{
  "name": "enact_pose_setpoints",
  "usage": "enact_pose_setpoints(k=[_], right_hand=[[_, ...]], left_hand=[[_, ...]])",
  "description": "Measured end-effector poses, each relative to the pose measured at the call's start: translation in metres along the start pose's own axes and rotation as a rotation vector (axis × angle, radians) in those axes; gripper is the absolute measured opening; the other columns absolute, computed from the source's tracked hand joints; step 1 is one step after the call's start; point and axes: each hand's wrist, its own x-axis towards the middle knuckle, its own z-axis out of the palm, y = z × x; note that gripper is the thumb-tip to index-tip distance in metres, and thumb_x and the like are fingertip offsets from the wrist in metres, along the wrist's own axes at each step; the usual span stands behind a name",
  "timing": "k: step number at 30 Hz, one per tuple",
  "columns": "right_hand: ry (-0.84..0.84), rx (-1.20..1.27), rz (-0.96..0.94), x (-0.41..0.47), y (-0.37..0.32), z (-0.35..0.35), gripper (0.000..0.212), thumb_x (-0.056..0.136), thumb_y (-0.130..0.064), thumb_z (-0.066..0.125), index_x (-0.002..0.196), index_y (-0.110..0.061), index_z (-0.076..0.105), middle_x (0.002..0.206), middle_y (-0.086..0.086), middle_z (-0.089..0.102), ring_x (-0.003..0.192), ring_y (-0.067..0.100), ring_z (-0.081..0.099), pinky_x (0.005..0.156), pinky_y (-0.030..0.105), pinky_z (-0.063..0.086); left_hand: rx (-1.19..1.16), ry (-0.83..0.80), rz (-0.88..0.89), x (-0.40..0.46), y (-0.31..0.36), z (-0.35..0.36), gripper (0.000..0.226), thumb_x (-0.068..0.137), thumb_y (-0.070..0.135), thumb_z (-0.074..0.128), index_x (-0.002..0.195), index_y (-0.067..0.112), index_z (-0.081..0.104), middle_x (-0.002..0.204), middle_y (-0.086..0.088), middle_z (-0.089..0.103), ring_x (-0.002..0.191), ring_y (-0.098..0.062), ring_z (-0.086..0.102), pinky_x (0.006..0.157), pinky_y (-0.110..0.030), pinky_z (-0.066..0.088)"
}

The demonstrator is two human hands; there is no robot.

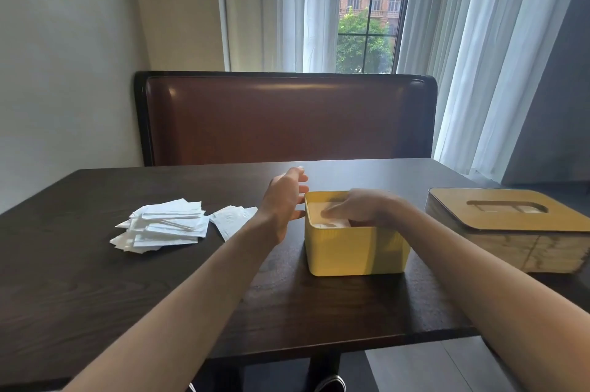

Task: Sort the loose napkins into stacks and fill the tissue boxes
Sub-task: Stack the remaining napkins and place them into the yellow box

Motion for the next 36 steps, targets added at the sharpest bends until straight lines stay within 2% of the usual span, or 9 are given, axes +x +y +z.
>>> enact_pose_setpoints(k=[2, 8, 12, 15, 17, 21, 29, 33, 36], right_hand=[[0.028, 0.115, 0.011, 0.001, 0.003, -0.003, 0.046, 0.09, -0.053, 0.063, 0.112, -0.013, 0.062, 0.094, 0.002, 0.063, 0.084, 0.017, 0.062, 0.075, 0.024, 0.052], [-0.045, 0.218, 0.018, -0.004, 0.008, -0.007, 0.029, 0.094, -0.042, 0.063, 0.094, -0.013, 0.062, 0.085, 0.004, 0.061, 0.072, 0.015, 0.059, 0.062, 0.02, 0.05], [0.04, 0.244, 0.056, -0.009, 0.006, -0.013, 0.035, 0.093, -0.042, 0.065, 0.099, -0.008, 0.067, 0.087, 0.006, 0.066, 0.074, 0.016, 0.066, 0.07, 0.023, 0.058], [0.2, 0.316, 0.031, -0.015, -0.001, -0.02, 0.031, 0.096, -0.033, 0.062, 0.091, -0.003, 0.067, 0.073, 0.006, 0.059, 0.056, 0.012, 0.058, 0.056, 0.021, 0.052], [0.16, 0.439, -0.003, -0.02, -0.008, -0.02, 0.031, 0.099, -0.032, 0.059, 0.097, -0.003, 0.069, 0.076, 0.008, 0.061, 0.057, 0.013, 0.057, 0.053, 0.019, 0.051], [-0.129, 0.626, 0.01, -0.022, -0.016, -0.008, 0.045, 0.103, -0.043, 0.046, 0.121, -0.005, 0.062, 0.092, 0.011, 0.069, 0.068, 0.015, 0.062, 0.068, 0.024, 0.053], [-0.273, 0.514, -0.027, -0.015, -0.023, -0.002, 0.06, 0.101, -0.058, 0.031, 0.129, -0.01, 0.054, 0.12, 0.015, 0.063, 0.096, 0.02, 0.06, 0.101, 0.033, 0.048], [-0.159, 0.64, -0.014, -0.025, -0.027, -0.005, 0.059, 0.103, -0.055, 0.032, 0.122, -0.006, 0.059, 0.099, 0.013, 0.065, 0.08, 0.019, 0.062, 0.08, 0.029, 0.052], [0.118, 0.739, -0.103, -0.036, -0.034, -0.009, 0.052, 0.104, -0.05, 0.034, 0.108, -0.008, 0.064, 0.094, 0.012, 0.065, 0.079, 0.022, 0.063, 0.072, 0.031, 0.054]], left_hand=[[-0.009, 0.005, -0.007, 0.0, 0.001, -0.001, 0.041, 0.108, 0.04, 0.034, 0.127, 0.012, 0.056, 0.13, -0.01, 0.059, 0.115, -0.026, 0.059, 0.09, -0.036, 0.05], [0.002, 0.01, 0.001, -0.004, 0.001, 0.002, 0.042, 0.108, 0.041, 0.032, 0.127, 0.012, 0.056, 0.13, -0.009, 0.059, 0.117, -0.024, 0.057, 0.095, -0.038, 0.049], [-0.024, 0.006, -0.016, -0.005, 0.003, -0.001, 0.042, 0.108, 0.04, 0.032, 0.126, 0.012, 0.057, 0.129, -0.01, 0.059, 0.116, -0.026, 0.058, 0.095, -0.04, 0.051], [-0.042, 0.018, -0.024, -0.005, 0.004, -0.004, 0.043, 0.108, 0.04, 0.032, 0.125, 0.01, 0.057, 0.127, -0.012, 0.06, 0.115, -0.028, 0.059, 0.088, -0.038, 0.052], [-0.049, 0.023, -0.026, -0.006, 0.004, -0.004, 0.044, 0.108, 0.04, 0.031, 0.125, 0.01, 0.058, 0.125, -0.012, 0.06, 0.114, -0.028, 0.059, 0.087, -0.038, 0.051], [-0.075, 0.028, -0.038, -0.007, 0.004, -0.002, 0.047, 0.109, 0.042, 0.027, 0.125, 0.01, 0.058, 0.123, -0.011, 0.061, 0.109, -0.025, 0.06, 0.086, -0.037, 0.051], [-0.087, 0.009, -0.032, -0.008, 0.003, -0.003, 0.056, 0.108, 0.05, 0.02, 0.128, 0.011, 0.055, 0.124, -0.009, 0.058, 0.108, -0.023, 0.057, 0.075, -0.032, 0.05], [-0.123, 0.005, -0.038, -0.006, 0.004, -0.009, 0.056, 0.108, 0.051, 0.021, 0.125, 0.013, 0.057, 0.126, -0.01, 0.059, 0.114, -0.026, 0.058, 0.091, -0.042, 0.052], [-0.153, 0.037, -0.019, -0.004, 0.005, -0.016, 0.055, 0.108, 0.05, 0.022, 0.122, 0.013, 0.059, 0.12, -0.008, 0.062, 0.11, -0.026, 0.061, 0.097, -0.047, 0.052]])
